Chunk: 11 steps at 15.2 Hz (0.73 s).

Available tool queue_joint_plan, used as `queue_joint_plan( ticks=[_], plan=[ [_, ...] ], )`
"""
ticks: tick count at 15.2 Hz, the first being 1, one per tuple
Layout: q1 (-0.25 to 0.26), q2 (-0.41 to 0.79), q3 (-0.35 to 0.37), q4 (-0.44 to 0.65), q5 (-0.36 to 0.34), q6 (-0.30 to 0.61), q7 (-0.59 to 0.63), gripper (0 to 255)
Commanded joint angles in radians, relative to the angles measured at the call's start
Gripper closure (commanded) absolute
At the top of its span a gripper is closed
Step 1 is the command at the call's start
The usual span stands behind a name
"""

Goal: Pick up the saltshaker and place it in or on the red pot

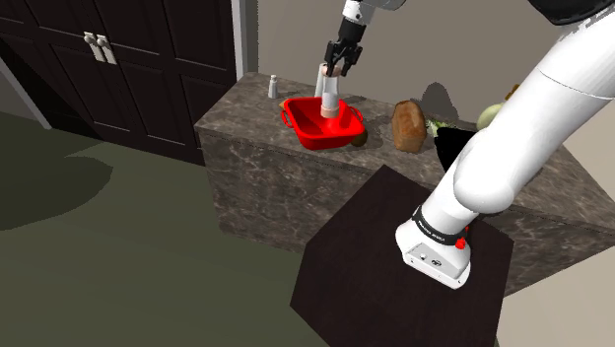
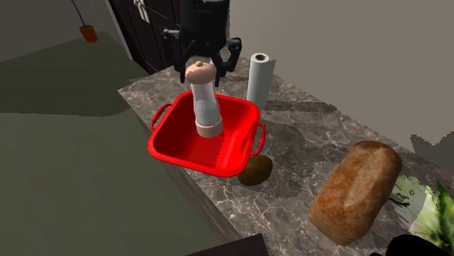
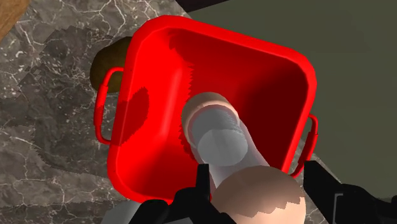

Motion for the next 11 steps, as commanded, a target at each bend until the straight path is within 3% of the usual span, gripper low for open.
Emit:
queue_joint_plan(
  ticks=[1, 8, 9, 11],
  plan=[
    [0.000, 0.008, -0.001, -0.017, 0.006, 0.024, -0.007, 255],
    [0.000, 0.008, -0.001, -0.017, 0.006, 0.024, -0.007, 255],
    [0.000, 0.008, -0.001, -0.017, 0.006, 0.024, -0.007, 0],
    [0.000, 0.008, -0.001, -0.017, 0.006, 0.025, -0.007, 0]
  ],
)
